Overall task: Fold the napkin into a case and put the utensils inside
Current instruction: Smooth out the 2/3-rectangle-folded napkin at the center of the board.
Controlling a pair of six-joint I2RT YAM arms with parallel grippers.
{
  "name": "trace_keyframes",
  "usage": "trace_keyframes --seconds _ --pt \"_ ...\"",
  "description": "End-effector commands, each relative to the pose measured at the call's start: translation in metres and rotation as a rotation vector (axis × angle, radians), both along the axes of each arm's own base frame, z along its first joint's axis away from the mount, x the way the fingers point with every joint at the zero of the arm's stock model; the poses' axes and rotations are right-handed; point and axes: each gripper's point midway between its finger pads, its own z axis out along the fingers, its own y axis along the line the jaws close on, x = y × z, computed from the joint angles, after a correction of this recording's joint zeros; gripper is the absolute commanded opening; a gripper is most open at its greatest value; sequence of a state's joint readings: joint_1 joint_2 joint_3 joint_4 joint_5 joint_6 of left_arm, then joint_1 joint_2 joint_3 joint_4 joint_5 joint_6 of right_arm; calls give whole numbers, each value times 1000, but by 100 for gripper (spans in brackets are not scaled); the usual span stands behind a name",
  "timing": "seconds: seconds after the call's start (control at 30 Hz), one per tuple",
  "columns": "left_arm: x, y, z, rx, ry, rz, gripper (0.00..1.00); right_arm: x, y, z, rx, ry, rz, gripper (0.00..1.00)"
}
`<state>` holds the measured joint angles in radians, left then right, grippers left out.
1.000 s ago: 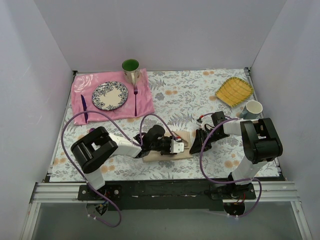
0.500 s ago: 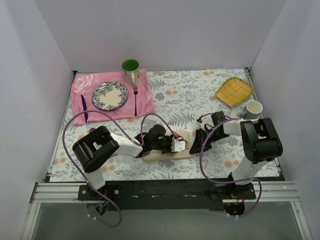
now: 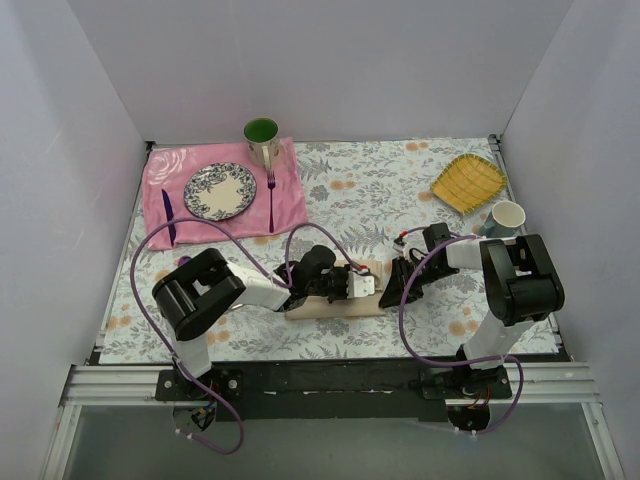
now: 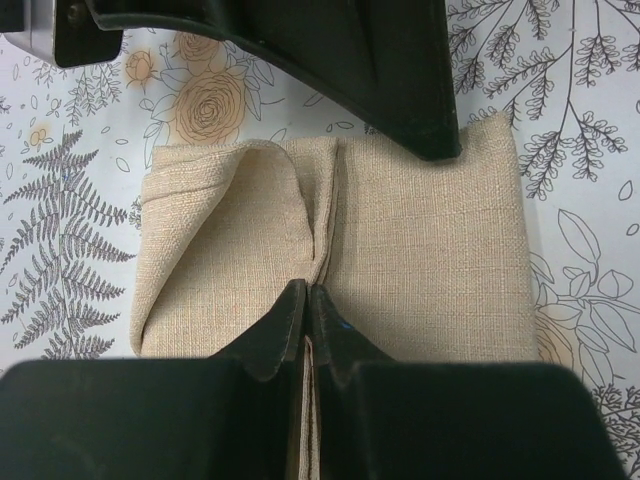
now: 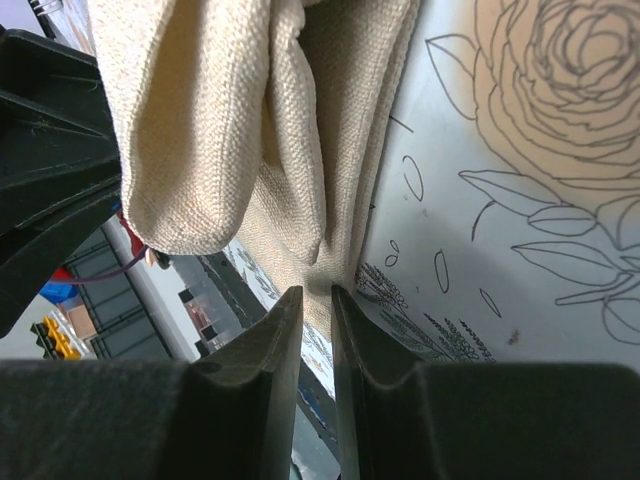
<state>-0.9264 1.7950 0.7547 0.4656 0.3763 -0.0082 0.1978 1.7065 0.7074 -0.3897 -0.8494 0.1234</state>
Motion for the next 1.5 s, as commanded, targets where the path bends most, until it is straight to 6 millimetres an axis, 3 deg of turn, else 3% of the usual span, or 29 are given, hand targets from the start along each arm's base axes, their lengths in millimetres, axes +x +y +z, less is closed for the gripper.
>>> trace_keyframes --seconds 0.0,0.53,0.57,0.67,0.7,0.8,0.9,0.97,1.07,1.23,1.33,1.47 --pt "7 -12 21 -60 -20 6 0 3 -5 -10 -48 -13 7 27" --pt "9 -14 6 -55 -21 13 0 6 0 1 0 -42 17 27" --pt "6 -10 3 -47 -17 7 0 7 3 8 28 -56 28 27" --pt "-3 -3 -3 -40 -14 -15 0 22 18 55 196 -165 46 26" --pt "-4 -2 -3 -42 -15 -18 0 36 23 82 275 -268 46 27" --pt "-7 -1 -8 -34 1 -18 0 57 31 127 356 -333 26 27" --pt "-8 2 -10 -33 -9 -22 0 74 35 138 366 -327 -14 27" --pt "-9 3 -12 -30 -14 -27 0 82 35 136 344 -317 -48 28" --pt "-10 3 -11 -33 -14 -27 0 96 37 113 290 -276 -93 28" --pt "-9 2 -12 -32 -11 -25 0 105 51 92 271 -241 -92 32" --pt "-9 3 -13 -29 -11 -26 0 105 51 70 240 -211 -104 33" --pt "-9 5 -16 -21 -10 -21 0 95 42 24 148 -117 -96 31"
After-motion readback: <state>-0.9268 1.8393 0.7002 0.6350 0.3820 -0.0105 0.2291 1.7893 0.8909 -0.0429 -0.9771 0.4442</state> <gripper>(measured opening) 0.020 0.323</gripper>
